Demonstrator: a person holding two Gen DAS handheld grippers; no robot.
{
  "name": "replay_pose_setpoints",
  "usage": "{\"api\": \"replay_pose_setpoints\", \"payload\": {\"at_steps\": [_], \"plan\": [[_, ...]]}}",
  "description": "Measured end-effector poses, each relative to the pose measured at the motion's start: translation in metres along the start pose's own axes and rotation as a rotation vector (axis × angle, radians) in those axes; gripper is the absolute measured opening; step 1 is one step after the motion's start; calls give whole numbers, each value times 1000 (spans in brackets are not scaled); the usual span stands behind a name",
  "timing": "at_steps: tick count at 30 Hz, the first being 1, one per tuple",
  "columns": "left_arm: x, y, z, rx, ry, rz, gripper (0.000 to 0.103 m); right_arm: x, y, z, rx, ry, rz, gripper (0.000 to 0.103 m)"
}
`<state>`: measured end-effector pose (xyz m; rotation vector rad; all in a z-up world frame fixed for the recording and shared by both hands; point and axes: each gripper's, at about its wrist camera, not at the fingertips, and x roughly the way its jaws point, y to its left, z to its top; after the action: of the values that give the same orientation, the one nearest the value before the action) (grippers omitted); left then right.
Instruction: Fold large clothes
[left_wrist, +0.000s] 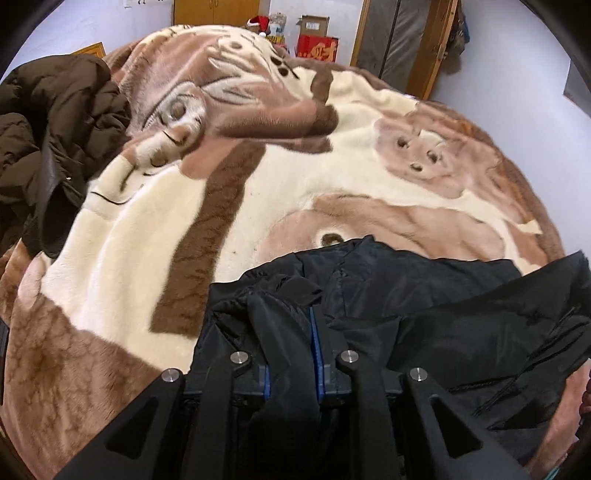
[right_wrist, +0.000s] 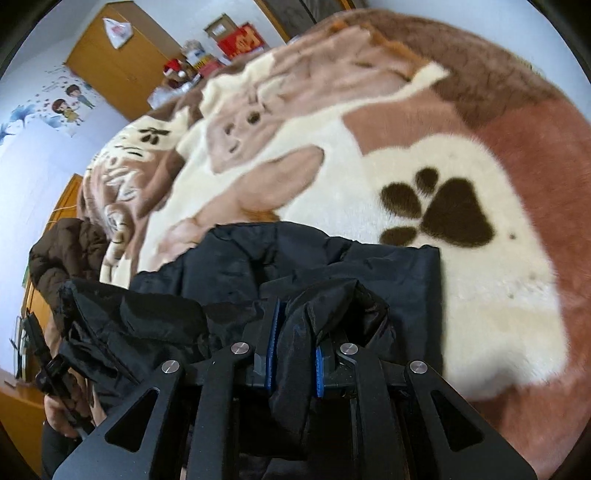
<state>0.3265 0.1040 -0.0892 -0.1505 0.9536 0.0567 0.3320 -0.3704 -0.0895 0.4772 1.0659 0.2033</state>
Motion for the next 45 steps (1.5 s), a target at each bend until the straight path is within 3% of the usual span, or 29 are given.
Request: {"api": "replay_pose_setpoints", "payload": {"at_steps": [4,11,14,16,17,19,21,24,27,29,33,36,38,41,43,45], "plan": [[16,-2,2,-1,7,11,22,6,-7,2,19,15,31,18],[2,-3,11,3,1,15,25,-27,-5,10,20,-17,99,26],[-12,1,20,-13,-16,-1,33,-42,-5,17,65,-34,159,36],[-18,3,25,-25,-23,-10,39,-47,-9,22,129,-32,227,50],[-20,4,28,-28,-24,-13,41,-48,-12,25,156,-32,244,51],[-23,4,30,-32,-23,-17,43,-54,-14,28,177,-57,226,52],[-29,7,33,-51,-31,-39,51,-65,-13,29,182,-110,216,58],[-42,15,35,-97,-68,-82,63,-90,-16,34,189,-209,191,59],[-62,13,37,-61,-169,-17,77,-106,3,29,87,-272,123,59],[-71,10,37,-48,-202,-16,77,-101,25,20,-26,-257,93,59],[-73,-4,15,-5,-186,-127,77,-67,55,-14,-204,-191,28,59],[-54,-27,-12,86,-142,-167,77,-27,62,-37,-272,-116,-5,59],[-22,-37,-22,113,-71,-138,77,-1,59,-46,-320,-89,-95,59],[16,-38,-23,101,-21,-93,77,16,44,-44,-295,-97,-151,59],[15,-37,-17,85,-21,-88,77,6,41,-35,-272,-123,-155,59],[-2,-32,-8,81,-72,-115,77,-13,37,-27,-279,-187,-129,59]]}}
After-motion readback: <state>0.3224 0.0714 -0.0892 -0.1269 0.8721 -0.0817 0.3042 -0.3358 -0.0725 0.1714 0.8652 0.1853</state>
